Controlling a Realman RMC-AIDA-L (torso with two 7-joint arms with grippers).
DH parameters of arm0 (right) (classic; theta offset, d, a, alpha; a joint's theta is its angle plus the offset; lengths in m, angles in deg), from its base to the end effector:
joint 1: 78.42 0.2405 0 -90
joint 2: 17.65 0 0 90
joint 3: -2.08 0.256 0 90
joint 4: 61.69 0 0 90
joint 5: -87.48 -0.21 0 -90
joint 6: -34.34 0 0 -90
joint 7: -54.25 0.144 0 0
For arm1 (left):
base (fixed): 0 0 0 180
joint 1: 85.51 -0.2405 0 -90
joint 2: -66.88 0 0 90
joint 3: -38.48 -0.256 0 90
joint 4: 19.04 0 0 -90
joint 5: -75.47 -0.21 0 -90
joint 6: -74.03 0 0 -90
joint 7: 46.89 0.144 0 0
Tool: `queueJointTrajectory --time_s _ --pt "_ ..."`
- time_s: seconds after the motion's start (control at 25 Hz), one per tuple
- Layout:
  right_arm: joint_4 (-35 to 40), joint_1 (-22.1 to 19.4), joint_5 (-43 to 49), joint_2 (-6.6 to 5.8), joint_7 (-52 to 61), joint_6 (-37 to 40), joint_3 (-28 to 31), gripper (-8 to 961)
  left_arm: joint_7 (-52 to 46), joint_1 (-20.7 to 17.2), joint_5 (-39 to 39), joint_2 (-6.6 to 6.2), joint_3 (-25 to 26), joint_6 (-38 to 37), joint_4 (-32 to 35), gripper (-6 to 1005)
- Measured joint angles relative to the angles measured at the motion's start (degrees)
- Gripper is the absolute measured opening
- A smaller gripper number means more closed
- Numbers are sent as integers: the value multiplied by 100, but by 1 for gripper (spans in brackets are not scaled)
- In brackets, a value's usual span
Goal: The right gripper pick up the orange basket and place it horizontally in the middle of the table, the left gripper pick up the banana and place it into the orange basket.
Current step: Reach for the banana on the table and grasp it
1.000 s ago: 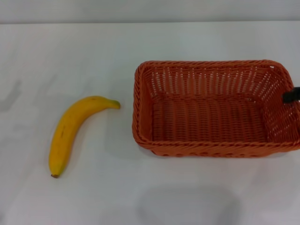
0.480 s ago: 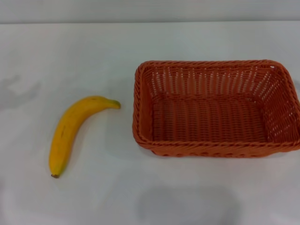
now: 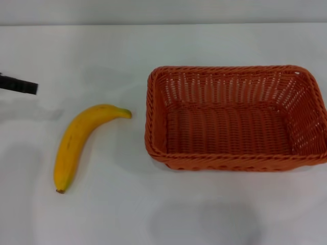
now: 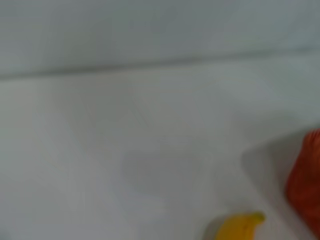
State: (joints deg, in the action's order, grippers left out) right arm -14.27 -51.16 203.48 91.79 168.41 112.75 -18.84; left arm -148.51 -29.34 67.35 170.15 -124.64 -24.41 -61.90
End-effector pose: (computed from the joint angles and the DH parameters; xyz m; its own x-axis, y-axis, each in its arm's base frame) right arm 0.3358 0.3601 0.1618 0.3763 -0.5000 -0.7800 -0.9203 -0.2988 -0.2525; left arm -0.2901 0.3852 0.1456 0.5861 0.7784 0.2250 0.8025 -0.5196 -0.2932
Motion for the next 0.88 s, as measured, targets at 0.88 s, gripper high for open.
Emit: queueJointTrajectory --time_s 0.88 --pt "-173 -86 -252 -55 -234 -50 25 791 -1759 1150 -2535 1106 0 1585 819 876"
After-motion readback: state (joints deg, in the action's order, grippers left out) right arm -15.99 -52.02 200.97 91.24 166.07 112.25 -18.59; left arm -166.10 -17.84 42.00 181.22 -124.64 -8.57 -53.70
